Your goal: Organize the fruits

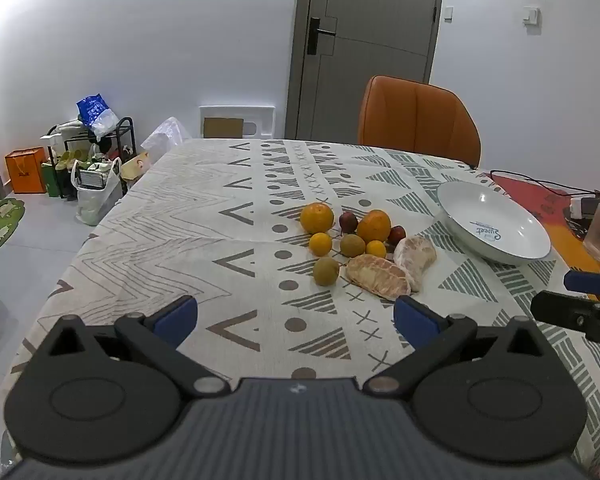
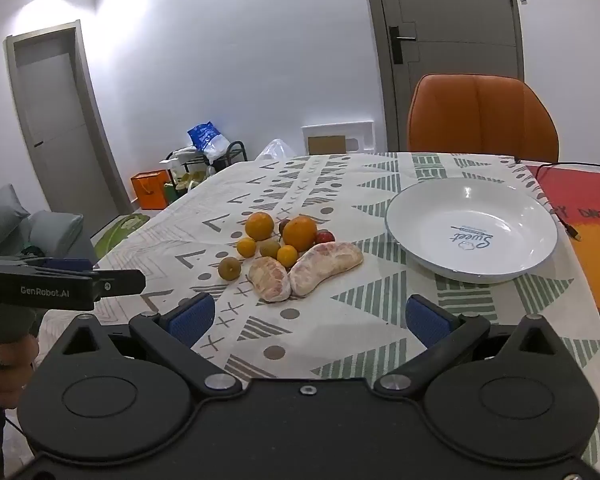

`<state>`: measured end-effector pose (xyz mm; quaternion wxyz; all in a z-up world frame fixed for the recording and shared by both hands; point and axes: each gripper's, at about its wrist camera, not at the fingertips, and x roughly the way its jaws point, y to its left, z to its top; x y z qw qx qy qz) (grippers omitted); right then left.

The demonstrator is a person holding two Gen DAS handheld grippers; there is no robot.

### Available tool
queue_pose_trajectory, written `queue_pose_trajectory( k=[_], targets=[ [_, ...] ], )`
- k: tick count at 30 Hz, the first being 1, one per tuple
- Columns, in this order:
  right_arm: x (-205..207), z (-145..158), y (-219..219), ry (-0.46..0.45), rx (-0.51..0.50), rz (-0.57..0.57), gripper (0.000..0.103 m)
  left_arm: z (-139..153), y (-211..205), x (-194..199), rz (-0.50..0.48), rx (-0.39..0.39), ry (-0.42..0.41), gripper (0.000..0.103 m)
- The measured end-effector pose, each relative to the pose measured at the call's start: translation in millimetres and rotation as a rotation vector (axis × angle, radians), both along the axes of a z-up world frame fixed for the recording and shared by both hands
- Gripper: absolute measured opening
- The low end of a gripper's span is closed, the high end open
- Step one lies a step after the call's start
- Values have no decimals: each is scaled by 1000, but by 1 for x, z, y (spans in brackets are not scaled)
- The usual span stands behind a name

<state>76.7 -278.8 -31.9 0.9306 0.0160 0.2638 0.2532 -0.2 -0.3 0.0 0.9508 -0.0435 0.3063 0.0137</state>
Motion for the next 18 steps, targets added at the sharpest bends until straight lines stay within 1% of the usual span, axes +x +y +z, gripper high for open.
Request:
queue_pose_trajectory(
  k=[9,10,18],
  targets=[
    [1,-1,-1,2,-11,-4,103,-4,-4,2,-8,13,-5,103],
    [1,-1,0,3,-11,-4,103,-1,-1,5,-9,3,4,103],
    [1,-1,-2,5,-9,-3,103,-2,-3,0,-9,5,4,103]
  ],
)
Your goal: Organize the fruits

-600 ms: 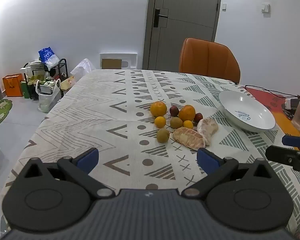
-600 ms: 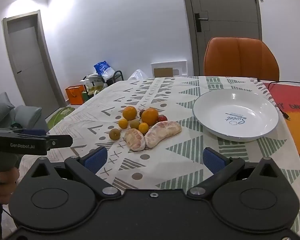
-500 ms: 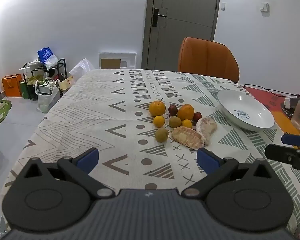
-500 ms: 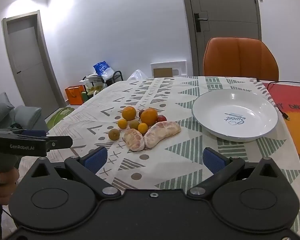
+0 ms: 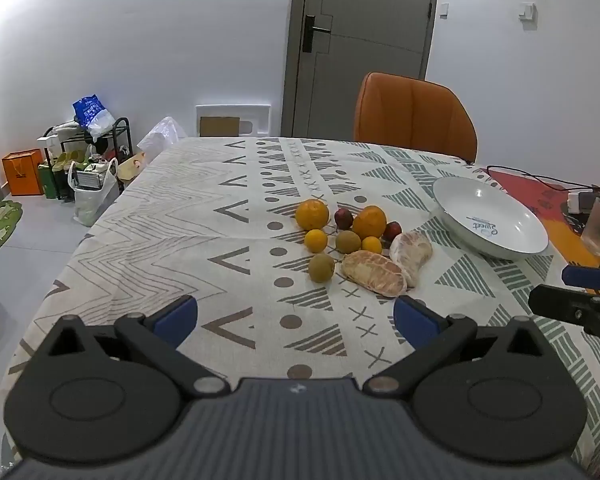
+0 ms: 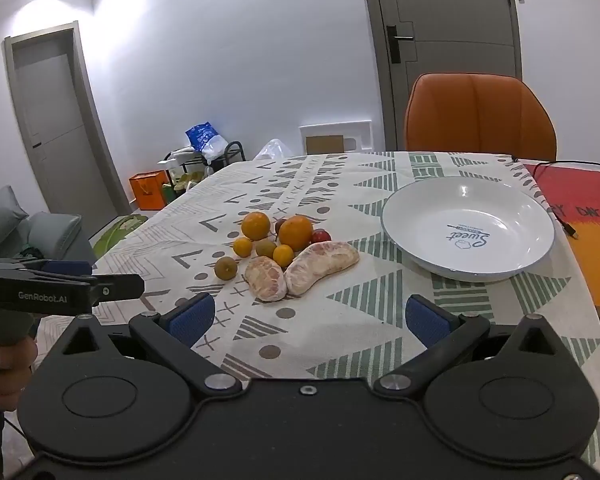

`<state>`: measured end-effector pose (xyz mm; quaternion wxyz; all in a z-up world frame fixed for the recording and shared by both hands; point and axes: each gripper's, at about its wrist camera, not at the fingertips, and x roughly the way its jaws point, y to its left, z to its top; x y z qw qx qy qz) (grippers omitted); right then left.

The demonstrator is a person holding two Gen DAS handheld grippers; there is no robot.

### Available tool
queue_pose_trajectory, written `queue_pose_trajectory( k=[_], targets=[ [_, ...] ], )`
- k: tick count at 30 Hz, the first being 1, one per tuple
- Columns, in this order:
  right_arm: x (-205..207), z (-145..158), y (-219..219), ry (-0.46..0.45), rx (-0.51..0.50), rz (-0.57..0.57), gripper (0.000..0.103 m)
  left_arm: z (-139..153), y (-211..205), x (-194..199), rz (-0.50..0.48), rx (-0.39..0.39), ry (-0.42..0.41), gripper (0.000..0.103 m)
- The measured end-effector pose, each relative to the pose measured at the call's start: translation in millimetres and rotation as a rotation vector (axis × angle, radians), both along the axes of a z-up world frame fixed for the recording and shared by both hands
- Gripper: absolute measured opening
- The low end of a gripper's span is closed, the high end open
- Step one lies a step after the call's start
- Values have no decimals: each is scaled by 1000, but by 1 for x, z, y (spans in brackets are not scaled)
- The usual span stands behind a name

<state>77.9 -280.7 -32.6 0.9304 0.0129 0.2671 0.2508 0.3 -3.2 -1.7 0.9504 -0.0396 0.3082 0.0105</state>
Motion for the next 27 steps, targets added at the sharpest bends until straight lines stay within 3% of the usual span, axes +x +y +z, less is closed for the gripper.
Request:
queue_pose_trajectory(
  k=[27],
  targets=[
    [0,-2,-1,4,3,-1,103,1,-2,-2,-4,10,0,103]
  ],
)
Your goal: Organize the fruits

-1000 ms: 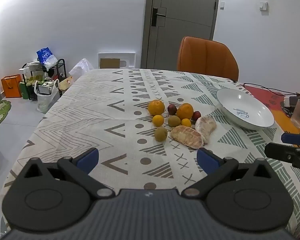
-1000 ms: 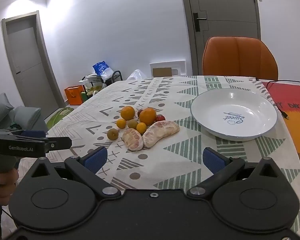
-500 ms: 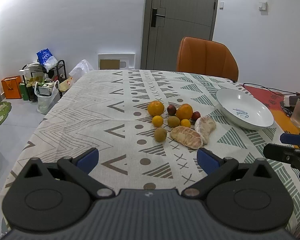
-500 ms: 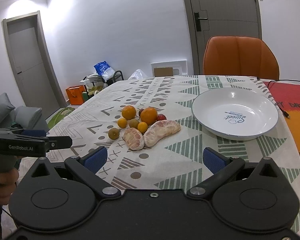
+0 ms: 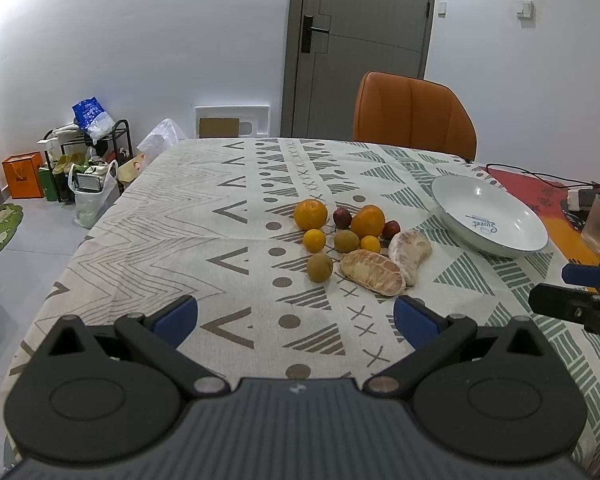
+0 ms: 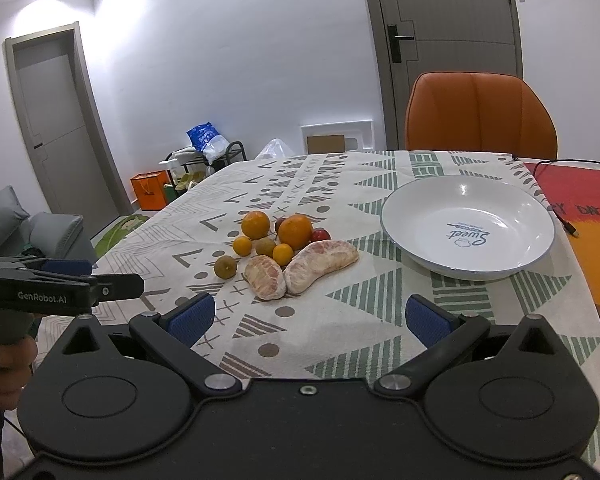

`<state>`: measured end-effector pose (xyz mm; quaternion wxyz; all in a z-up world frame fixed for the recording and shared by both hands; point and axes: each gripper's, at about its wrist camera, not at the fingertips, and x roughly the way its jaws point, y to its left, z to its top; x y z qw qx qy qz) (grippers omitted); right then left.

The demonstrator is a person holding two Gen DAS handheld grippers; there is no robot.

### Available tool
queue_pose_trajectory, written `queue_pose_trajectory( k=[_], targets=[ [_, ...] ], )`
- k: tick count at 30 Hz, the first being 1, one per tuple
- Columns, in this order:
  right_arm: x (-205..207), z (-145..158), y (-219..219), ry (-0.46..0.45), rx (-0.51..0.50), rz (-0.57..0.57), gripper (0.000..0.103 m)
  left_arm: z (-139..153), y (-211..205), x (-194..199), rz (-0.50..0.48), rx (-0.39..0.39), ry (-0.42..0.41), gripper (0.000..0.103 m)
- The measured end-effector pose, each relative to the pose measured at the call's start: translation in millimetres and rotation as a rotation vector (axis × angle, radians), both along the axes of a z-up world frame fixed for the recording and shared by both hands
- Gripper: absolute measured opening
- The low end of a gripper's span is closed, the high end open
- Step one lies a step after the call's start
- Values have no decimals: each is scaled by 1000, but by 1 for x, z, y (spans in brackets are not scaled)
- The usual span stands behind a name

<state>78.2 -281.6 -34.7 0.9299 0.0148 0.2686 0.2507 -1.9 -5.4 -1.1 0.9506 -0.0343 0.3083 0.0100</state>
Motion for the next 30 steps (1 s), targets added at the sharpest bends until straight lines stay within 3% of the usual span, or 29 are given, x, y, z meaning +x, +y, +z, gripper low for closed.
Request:
queue_pose_trajectory(
  k=[30],
  targets=[
    [0,2,-2,-3,5,0,103,0,1,0,4,1,-1,103]
  ],
)
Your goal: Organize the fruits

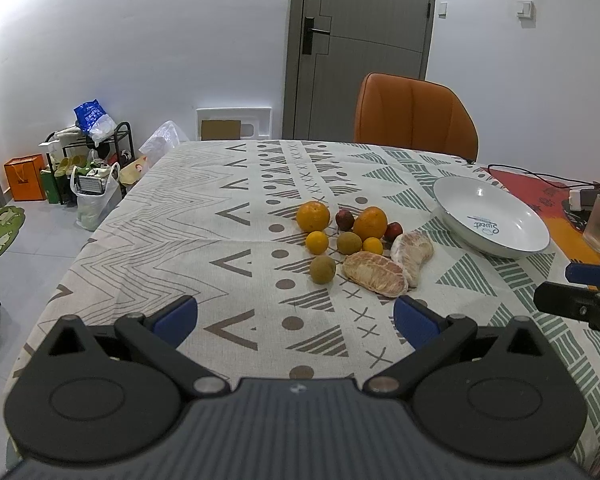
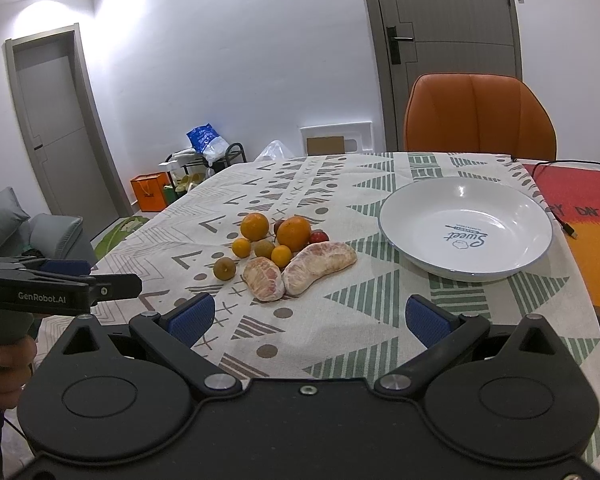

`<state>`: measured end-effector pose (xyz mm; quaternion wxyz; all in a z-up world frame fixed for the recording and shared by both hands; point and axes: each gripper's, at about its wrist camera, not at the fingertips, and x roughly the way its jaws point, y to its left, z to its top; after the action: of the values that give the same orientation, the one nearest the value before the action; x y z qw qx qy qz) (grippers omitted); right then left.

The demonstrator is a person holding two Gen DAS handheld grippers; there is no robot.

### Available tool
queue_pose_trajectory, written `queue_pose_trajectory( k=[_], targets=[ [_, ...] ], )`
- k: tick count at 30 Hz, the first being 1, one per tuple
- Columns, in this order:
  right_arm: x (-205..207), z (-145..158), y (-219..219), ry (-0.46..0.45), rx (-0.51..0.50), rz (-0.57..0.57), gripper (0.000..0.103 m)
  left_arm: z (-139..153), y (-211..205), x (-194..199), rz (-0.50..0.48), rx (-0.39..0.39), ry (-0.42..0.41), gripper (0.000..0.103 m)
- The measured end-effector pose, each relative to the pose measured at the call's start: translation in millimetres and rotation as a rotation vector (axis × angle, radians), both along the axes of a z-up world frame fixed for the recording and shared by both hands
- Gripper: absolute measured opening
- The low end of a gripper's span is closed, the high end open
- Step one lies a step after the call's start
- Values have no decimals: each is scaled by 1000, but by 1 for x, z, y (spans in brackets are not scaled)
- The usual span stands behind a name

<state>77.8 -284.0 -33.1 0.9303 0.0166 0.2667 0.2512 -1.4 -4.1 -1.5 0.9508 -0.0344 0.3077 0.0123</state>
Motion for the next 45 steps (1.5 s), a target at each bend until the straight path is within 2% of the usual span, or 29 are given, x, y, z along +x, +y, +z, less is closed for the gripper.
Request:
queue_pose_trajectory(
  k=[11,17,29,35,41,45],
  targets=[
    [1,0,0,1,-1,2,103,-2,1,1,1,-9,1,103],
    [3,0,-1,-14,25,41,103,-11,-1,7,-11,-18,11,103],
    [22,-11,-4,5,74,53,103,-19,-6,20,-27,-29,-33,101],
    [31,-18,3,4,66,37,101,-20,-9,29,-27,-30,-61,91],
    [44,-21,3,30,120,16,87,-25,-14,41,-29,-38,-59,76],
    [55,-26,6,58,134,9,84,-28,-14,50,-29,-47,-51,66]
  ],
)
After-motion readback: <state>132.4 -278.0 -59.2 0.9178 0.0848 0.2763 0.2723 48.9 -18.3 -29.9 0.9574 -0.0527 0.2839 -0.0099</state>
